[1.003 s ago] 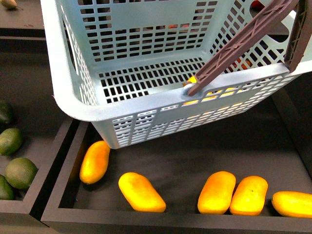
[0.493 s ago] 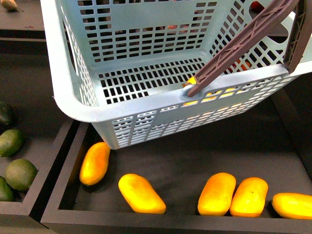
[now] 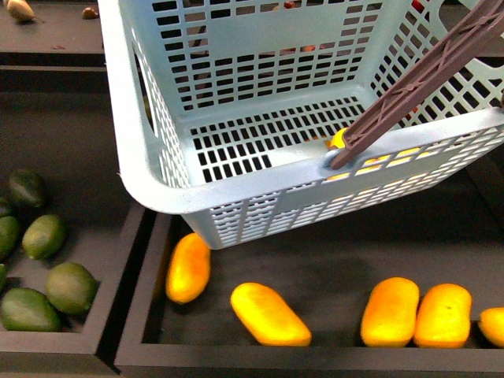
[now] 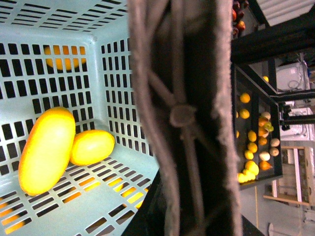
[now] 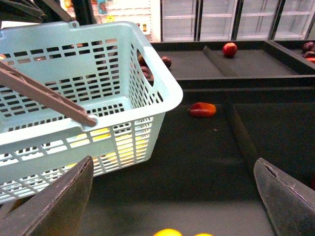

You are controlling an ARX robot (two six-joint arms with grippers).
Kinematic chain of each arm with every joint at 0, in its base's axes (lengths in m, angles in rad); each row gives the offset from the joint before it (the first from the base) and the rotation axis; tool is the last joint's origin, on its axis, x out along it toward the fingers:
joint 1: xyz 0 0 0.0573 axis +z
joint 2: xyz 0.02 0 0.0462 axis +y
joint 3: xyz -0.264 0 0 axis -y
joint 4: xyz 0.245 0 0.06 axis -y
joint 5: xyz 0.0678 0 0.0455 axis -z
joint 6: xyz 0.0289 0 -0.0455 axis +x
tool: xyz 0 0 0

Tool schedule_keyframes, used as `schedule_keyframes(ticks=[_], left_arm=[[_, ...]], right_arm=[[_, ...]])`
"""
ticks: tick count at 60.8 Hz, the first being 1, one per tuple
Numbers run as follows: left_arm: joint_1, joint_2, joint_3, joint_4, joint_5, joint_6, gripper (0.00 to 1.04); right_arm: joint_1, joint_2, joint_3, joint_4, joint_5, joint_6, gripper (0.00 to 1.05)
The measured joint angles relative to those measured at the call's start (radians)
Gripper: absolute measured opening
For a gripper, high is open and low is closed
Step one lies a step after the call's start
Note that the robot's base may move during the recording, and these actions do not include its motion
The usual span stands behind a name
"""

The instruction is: Pick lemon and mango into basket

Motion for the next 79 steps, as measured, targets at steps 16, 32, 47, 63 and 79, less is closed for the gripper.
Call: schedule_keyframes(ticks=[16, 32, 47, 63, 79], left_arm=[[0.012, 0.000, 0.000, 0.000, -0.020, 0.006, 0.05], [0.011, 0.000, 0.000, 0.000, -0.008, 0.005, 0.05], [0.010, 0.000, 0.000, 0.000, -0.018, 0.008, 0.05], [0.011, 0.000, 0.000, 0.000, -0.009, 0.007, 0.05], [0.011, 0.000, 0.000, 0.000, -0.008, 0.010, 0.05]], right_arm=[[0.000, -0.001, 0.000, 0.001, 0.000, -0.001, 0.96], [0.000, -0.002, 0.000, 0.000, 0.000, -0.001, 0.96], [0.000, -0.001, 0.000, 0.000, -0.002, -0.001, 0.96], [0.000, -0.001, 0.000, 0.000, -0.002, 0.000, 0.96], [-0.001, -0.002, -0.001, 0.000, -0.005, -0.001, 0.96]])
